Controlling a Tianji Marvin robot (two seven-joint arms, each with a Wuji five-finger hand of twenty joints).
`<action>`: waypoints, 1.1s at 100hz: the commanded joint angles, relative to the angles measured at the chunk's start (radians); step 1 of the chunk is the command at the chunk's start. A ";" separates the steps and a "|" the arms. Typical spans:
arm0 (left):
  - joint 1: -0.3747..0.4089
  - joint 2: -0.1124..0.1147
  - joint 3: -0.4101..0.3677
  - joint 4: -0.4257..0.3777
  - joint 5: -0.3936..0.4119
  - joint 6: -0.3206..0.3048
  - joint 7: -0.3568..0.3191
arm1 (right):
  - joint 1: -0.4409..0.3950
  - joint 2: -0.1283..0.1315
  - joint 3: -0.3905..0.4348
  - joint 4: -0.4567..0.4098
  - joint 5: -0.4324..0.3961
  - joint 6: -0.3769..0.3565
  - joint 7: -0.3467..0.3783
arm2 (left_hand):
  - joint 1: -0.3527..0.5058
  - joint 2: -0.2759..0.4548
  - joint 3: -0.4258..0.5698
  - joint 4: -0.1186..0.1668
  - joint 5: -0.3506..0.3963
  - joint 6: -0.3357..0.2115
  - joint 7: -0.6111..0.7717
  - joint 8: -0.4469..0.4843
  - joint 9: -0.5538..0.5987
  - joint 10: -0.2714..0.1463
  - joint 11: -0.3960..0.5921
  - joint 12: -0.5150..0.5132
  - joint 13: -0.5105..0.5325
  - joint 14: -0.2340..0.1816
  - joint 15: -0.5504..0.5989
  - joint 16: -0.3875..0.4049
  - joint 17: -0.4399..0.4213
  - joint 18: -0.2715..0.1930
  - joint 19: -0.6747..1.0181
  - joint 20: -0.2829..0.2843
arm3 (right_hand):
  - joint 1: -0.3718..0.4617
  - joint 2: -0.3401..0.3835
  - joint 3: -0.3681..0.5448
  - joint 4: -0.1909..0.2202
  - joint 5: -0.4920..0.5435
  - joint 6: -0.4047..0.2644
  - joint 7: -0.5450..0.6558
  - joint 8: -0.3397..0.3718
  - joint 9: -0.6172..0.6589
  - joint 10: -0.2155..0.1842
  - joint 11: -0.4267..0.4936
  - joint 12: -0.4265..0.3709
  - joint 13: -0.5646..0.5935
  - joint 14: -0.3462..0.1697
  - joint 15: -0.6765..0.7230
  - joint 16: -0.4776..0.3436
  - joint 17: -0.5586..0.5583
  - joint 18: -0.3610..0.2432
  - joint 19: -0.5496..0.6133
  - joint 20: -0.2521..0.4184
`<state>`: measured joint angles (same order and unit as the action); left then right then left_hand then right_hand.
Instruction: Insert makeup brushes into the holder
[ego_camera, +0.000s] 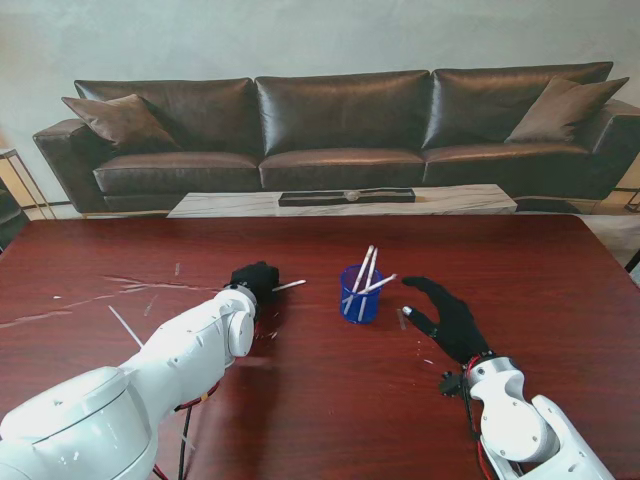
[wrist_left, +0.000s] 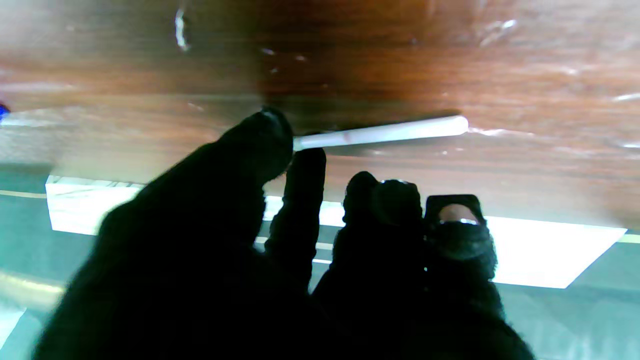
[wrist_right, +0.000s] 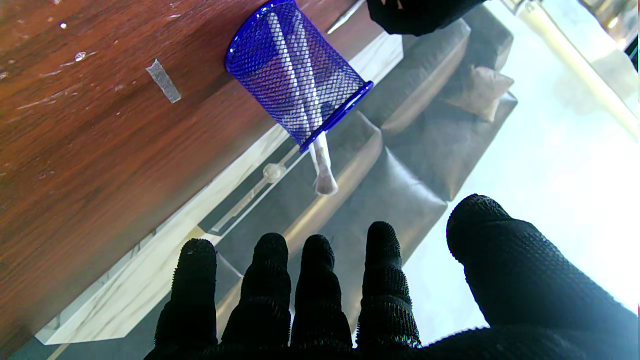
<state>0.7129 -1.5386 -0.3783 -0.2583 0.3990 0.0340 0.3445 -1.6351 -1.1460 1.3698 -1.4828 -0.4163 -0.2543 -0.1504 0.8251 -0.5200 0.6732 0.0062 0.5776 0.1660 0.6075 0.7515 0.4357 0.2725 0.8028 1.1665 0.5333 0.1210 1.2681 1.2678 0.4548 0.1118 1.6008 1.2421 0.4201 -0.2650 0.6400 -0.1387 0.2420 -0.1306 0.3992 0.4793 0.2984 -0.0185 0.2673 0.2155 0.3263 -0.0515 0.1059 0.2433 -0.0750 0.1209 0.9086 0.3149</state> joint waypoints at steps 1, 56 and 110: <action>0.004 -0.004 0.001 -0.003 -0.003 0.001 -0.004 | -0.006 -0.002 -0.003 -0.002 -0.002 -0.001 0.000 | 0.045 -0.045 0.035 -0.041 0.021 -0.018 0.053 0.029 0.022 0.082 0.023 0.020 0.025 -0.037 0.031 0.011 0.007 -0.013 0.028 -0.002 | -0.018 0.011 -0.018 0.017 0.006 0.002 -0.001 0.001 -0.025 -0.009 -0.020 0.010 0.014 -0.016 0.000 0.008 -0.001 -0.012 0.009 0.023; 0.009 -0.010 -0.006 -0.003 -0.004 -0.007 0.019 | -0.003 -0.001 -0.008 -0.002 0.004 0.003 0.005 | 0.001 0.053 -0.018 0.015 -0.016 0.013 -0.036 -0.051 0.013 0.081 0.022 0.012 0.022 -0.043 0.028 0.010 0.005 -0.022 0.023 -0.004 | -0.018 0.011 -0.017 0.017 0.008 0.002 0.000 0.002 -0.025 -0.011 -0.020 0.010 0.014 -0.016 0.001 0.008 -0.002 -0.012 0.009 0.023; 0.018 -0.016 -0.013 -0.002 -0.007 -0.020 0.040 | -0.002 -0.001 -0.010 0.000 0.004 0.004 0.008 | 0.162 -0.017 0.007 -0.047 0.076 -0.101 0.252 -0.086 0.116 0.069 0.002 0.170 0.071 -0.029 0.055 -0.029 0.048 -0.009 0.056 -0.050 | -0.018 0.011 -0.017 0.017 0.008 0.003 0.001 0.002 -0.025 -0.009 -0.020 0.010 0.013 -0.014 0.000 0.008 -0.001 -0.012 0.009 0.024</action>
<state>0.7280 -1.5479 -0.3907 -0.2583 0.3964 0.0170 0.3836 -1.6321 -1.1460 1.3638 -1.4806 -0.4116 -0.2515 -0.1450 0.9232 -0.5298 0.6592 -0.0018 0.6273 0.0853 0.8282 0.6834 0.5036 0.2719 0.8015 1.2719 0.5899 0.1246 1.3076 1.2419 0.4950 0.1040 1.6269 1.1942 0.4201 -0.2650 0.6400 -0.1387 0.2420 -0.1306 0.3992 0.4793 0.2984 -0.0185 0.2672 0.2156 0.3263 -0.0515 0.1059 0.2433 -0.0750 0.1209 0.9086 0.3149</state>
